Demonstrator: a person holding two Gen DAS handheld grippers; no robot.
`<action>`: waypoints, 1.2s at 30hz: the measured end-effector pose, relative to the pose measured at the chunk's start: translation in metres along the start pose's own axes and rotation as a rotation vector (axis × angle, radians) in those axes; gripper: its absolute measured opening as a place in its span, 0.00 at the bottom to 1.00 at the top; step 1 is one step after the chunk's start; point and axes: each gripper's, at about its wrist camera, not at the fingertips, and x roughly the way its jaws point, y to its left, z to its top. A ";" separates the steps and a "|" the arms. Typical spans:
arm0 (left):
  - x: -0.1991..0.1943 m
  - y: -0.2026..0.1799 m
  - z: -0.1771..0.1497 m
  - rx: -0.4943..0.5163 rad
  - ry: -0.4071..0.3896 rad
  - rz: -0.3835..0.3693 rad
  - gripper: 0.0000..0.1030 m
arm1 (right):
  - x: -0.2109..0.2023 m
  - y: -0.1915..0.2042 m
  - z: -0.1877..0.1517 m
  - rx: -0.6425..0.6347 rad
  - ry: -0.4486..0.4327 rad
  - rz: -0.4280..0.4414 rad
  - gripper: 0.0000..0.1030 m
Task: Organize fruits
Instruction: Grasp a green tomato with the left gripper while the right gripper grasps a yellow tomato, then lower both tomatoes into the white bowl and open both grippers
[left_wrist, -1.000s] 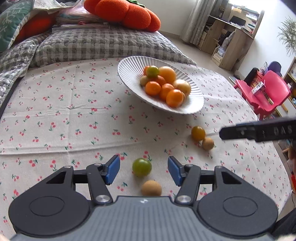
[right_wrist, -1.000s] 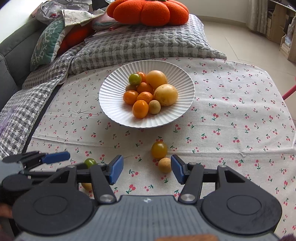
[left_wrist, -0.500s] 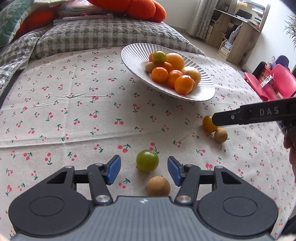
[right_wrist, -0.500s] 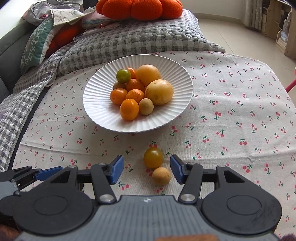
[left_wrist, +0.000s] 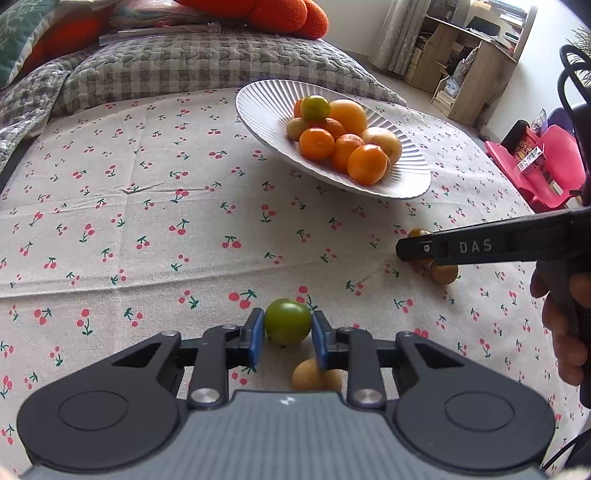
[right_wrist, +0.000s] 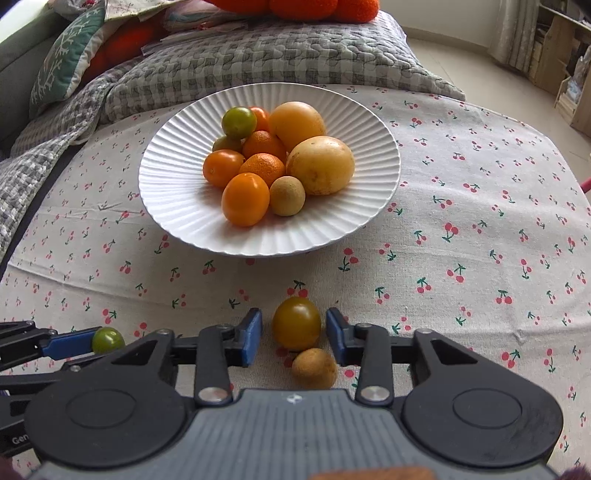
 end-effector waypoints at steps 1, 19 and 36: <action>0.000 0.000 0.000 0.000 0.001 -0.002 0.10 | 0.000 0.001 0.000 -0.011 -0.005 -0.008 0.25; -0.013 -0.001 0.008 0.004 -0.051 -0.005 0.10 | -0.021 0.007 0.004 0.011 -0.046 0.045 0.24; -0.026 -0.013 0.042 0.038 -0.168 -0.047 0.10 | -0.054 -0.006 0.020 0.088 -0.124 0.098 0.24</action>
